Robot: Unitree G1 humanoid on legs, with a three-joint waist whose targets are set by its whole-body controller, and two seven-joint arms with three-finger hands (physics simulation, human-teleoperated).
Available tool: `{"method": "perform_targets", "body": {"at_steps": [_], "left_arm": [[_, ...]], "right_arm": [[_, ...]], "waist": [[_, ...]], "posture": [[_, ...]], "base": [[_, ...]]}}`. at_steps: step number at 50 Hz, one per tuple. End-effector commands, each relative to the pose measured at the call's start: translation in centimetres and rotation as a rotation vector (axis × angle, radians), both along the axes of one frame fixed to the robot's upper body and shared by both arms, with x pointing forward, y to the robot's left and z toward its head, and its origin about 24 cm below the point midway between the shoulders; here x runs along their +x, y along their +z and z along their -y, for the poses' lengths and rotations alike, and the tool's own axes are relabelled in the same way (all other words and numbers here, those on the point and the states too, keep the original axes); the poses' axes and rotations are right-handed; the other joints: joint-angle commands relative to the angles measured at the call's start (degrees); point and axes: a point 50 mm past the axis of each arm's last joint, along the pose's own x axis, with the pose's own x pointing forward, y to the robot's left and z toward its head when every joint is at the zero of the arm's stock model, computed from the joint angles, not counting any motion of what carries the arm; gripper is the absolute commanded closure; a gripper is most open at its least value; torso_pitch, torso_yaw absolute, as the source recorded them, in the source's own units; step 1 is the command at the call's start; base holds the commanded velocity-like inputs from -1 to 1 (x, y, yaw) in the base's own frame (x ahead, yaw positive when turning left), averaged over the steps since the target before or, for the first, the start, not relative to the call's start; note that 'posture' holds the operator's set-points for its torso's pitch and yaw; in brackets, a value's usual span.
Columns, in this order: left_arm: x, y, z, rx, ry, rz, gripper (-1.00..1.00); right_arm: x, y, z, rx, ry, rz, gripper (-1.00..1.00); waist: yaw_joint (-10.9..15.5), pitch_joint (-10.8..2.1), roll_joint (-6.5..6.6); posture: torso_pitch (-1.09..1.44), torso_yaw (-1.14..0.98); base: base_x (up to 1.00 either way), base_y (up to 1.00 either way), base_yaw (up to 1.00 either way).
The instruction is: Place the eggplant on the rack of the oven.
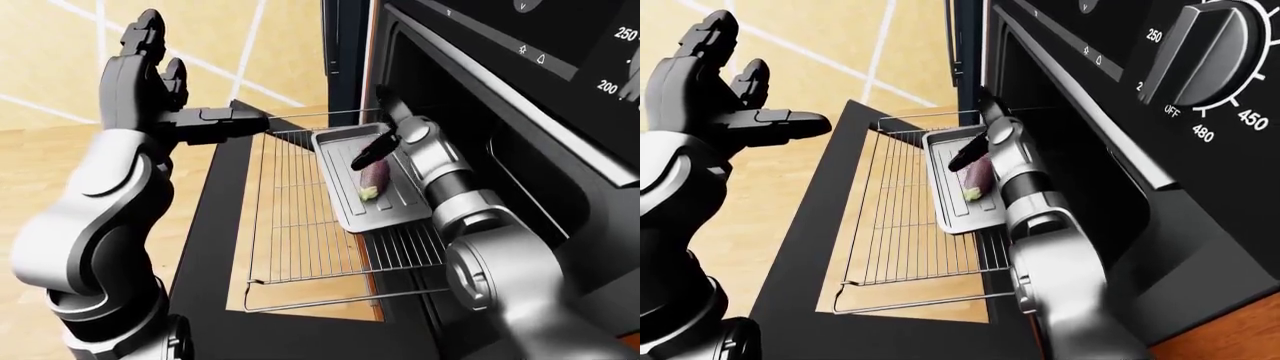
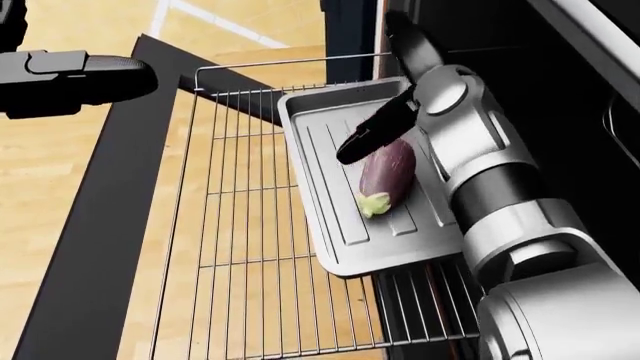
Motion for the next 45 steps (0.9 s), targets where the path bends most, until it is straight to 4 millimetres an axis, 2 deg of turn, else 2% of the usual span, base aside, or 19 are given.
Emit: {"method": "perform_targets", "body": {"at_steps": [1,5,9,11,19,20,27,37,45], "left_arm": [[-0.6,1.5,-0.1,0.002,0.008,0.084,-1.0],[-0.6,1.4,0.1,0.007,0.005,0.082,-1.0],[-0.4,1.2,0.2,0.011,0.009,0.076,-1.0],[-0.2,1.0,0.1,0.018,0.014,0.071,-1.0],[-0.4,1.4,-0.8,0.075,0.05,0.062,-1.0],[-0.4,1.3,-1.0,0.127,0.08,0.067,-1.0],[-0.7,1.7,-1.7,0.159,0.116,0.068,-1.0],[-1.7,2.1,-2.2,0.194,0.153,0.106,-1.0],[-2.6,3.5,-2.2,0.203,0.186,0.217,-1.0]], "right_arm": [[0.2,3.7,-0.8,0.035,0.026,0.112,-1.0],[0.0,4.9,-1.5,0.101,0.04,0.125,-1.0],[-0.4,6.9,-2.4,0.2,0.056,0.149,-1.0],[-0.8,8.1,-2.8,0.207,0.066,0.169,-1.0],[-2.9,10.0,-3.9,0.312,0.092,0.2,-1.0],[-3.5,10.5,-4.0,0.32,0.096,0.218,-1.0],[-6.0,13.2,-3.9,0.328,0.093,0.311,-1.0],[-8.6,14.8,-4.5,0.265,0.138,0.452,-1.0],[-9.6,16.2,-4.5,0.252,0.157,0.601,-1.0]], "waist": [[0.04,-1.85,0.05],[0.03,-1.76,0.03],[0.07,-1.74,-0.04],[0.12,-1.7,-0.05],[0.21,-1.4,-0.09],[0.23,-1.37,-0.11],[0.41,-1.13,-0.02],[0.21,-0.91,-0.03],[0.06,-0.69,-0.03]], "posture": [[0.0,0.0],[0.0,0.0],[0.0,0.0],[0.0,0.0],[0.0,0.0],[0.0,0.0],[0.0,0.0],[0.0,0.0],[0.0,0.0]], "base": [[0.0,0.0,0.0],[0.0,0.0,0.0],[0.0,0.0,0.0],[0.0,0.0,0.0],[0.0,0.0,0.0],[0.0,0.0,0.0],[0.0,0.0,0.0],[0.0,0.0,0.0],[0.0,0.0,0.0]]}}
